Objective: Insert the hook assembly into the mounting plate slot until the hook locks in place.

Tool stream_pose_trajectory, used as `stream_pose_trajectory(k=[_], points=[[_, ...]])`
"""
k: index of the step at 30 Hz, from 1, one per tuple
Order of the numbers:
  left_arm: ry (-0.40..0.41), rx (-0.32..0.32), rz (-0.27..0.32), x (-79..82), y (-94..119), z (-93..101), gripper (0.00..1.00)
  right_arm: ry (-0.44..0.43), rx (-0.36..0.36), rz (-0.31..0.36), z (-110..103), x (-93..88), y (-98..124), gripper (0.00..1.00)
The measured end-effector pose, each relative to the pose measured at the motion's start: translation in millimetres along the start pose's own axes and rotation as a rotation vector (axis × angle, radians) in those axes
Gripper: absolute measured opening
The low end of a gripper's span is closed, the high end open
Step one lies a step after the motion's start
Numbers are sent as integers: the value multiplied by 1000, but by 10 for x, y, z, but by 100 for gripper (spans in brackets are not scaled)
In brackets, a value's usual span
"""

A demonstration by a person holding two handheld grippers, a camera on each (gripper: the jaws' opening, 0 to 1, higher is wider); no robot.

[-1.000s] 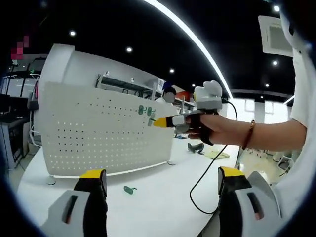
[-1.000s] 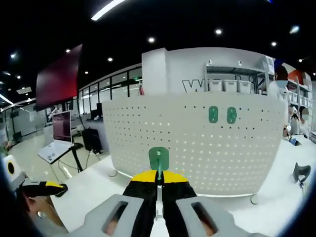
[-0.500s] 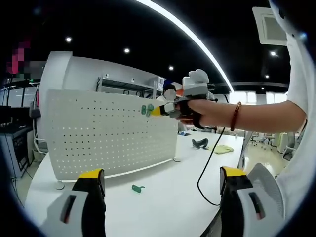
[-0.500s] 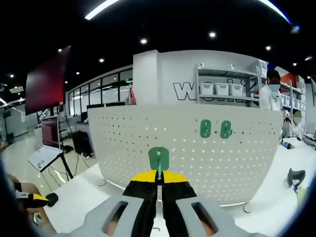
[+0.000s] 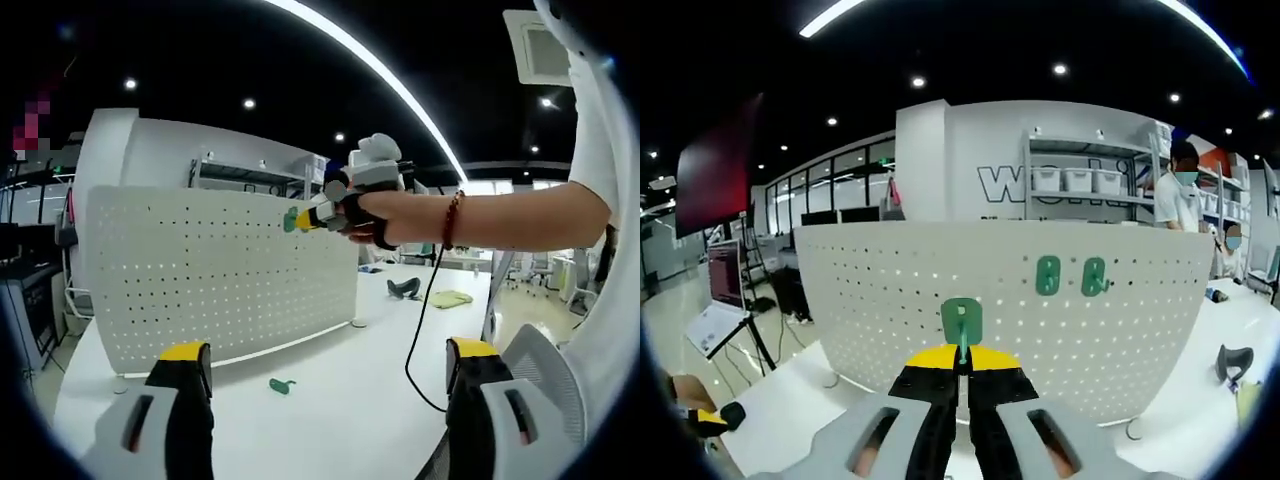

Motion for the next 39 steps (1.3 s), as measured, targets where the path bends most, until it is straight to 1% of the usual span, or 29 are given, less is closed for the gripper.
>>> stream_pose_trajectory(k=[7, 10, 13, 22, 25, 26, 28, 30, 32, 39], points=[[3, -9, -13, -53, -64, -12, 100, 2, -29, 0, 55, 48, -125, 0], [-7, -9, -11, -51, -67, -21, 99, -6, -40, 5, 97, 82, -171, 0], [1, -19, 8, -44, -72, -28, 99, -18, -48, 5, 130, 102, -201, 0], [-12, -19, 8, -48, -104, -45, 100, -11, -60, -11, 182, 123, -316, 0], [-29, -25, -11, -90, -124, -37, 100, -5, -61, -14, 181, 159, -372, 0], [-22, -29, -11, -96, -128, -36, 100, 3, -64, -14, 182, 178, -395, 0], [9, -37, 7, -82, -144, -31, 100, 6, -64, -14, 181, 206, -432, 0], [-3, -39, 9, -72, -150, -31, 100, 4, -66, -19, 176, 225, -464, 0], [-7, -43, -3, -80, -165, -32, 100, 3, -69, -15, 169, 240, -493, 0], [3, -47, -7, -116, -161, -50, 100, -20, -78, -20, 140, 249, -585, 1]])
Point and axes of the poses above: the point that each gripper's makers call its tool centre point, and the gripper's own axes: y roughly backward along the fingers, z roughly to its right, x roughly out of its top, the point moved 3 cm from there along y, roughly backward along the fingers, and after that the axes turned 5 degrees about -x, right-handed, at the moved point
